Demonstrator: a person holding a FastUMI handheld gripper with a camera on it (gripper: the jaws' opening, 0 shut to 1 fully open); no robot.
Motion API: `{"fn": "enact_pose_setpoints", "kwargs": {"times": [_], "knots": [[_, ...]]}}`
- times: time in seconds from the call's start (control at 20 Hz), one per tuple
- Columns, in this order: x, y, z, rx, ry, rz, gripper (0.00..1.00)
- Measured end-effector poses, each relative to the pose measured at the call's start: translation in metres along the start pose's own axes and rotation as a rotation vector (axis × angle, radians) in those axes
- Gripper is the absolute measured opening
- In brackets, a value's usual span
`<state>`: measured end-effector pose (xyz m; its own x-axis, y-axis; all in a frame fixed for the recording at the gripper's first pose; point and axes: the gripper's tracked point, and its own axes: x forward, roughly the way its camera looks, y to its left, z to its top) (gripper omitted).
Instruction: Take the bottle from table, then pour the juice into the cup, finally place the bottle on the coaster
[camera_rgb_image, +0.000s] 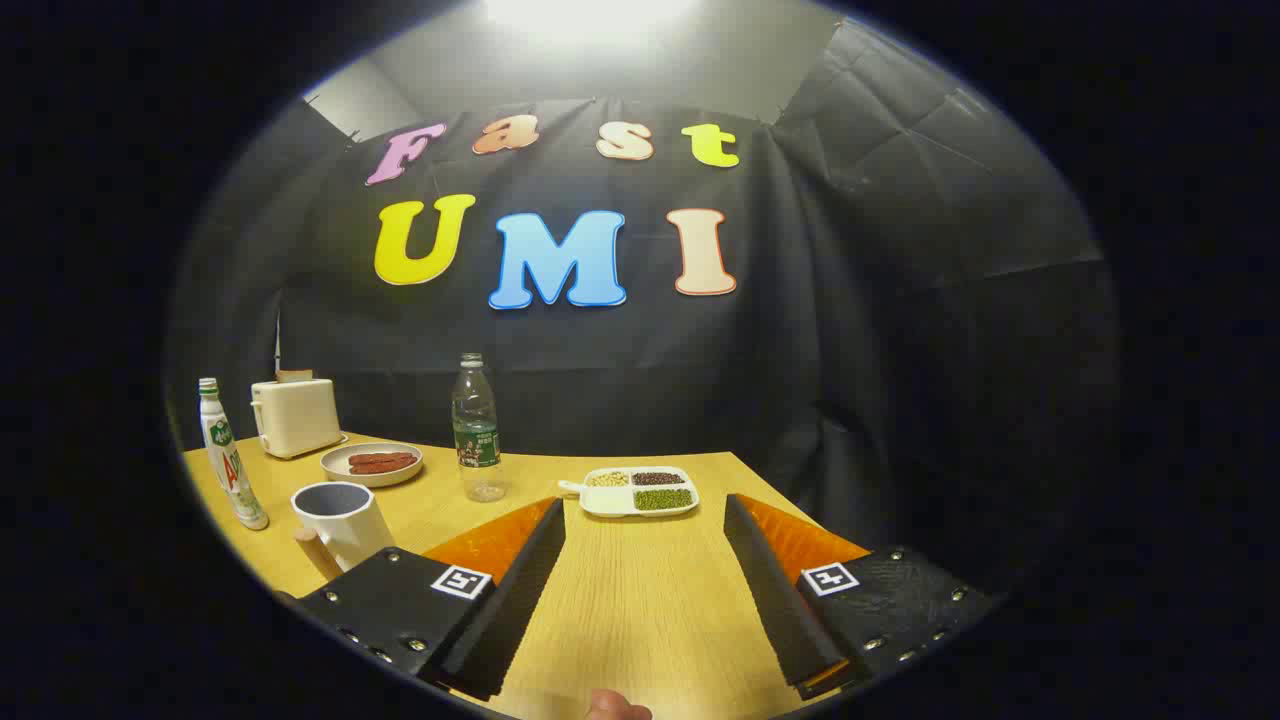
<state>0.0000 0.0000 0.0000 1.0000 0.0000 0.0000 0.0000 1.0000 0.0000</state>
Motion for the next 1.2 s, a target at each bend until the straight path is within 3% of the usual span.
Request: {"fn": "enact_pose_setpoints", "kwargs": {"times": [0.4, 0.7, 1.2], "knots": [[-0.060, 0.056, 0.056, 0.022, -0.049, -0.110, 0.97], [-0.094, 0.097, 0.078, 0.037, -0.099, -0.097, 0.97], [-0.115, 0.167, 0.064, -0.024, -0.083, -0.094, 0.97]]}}
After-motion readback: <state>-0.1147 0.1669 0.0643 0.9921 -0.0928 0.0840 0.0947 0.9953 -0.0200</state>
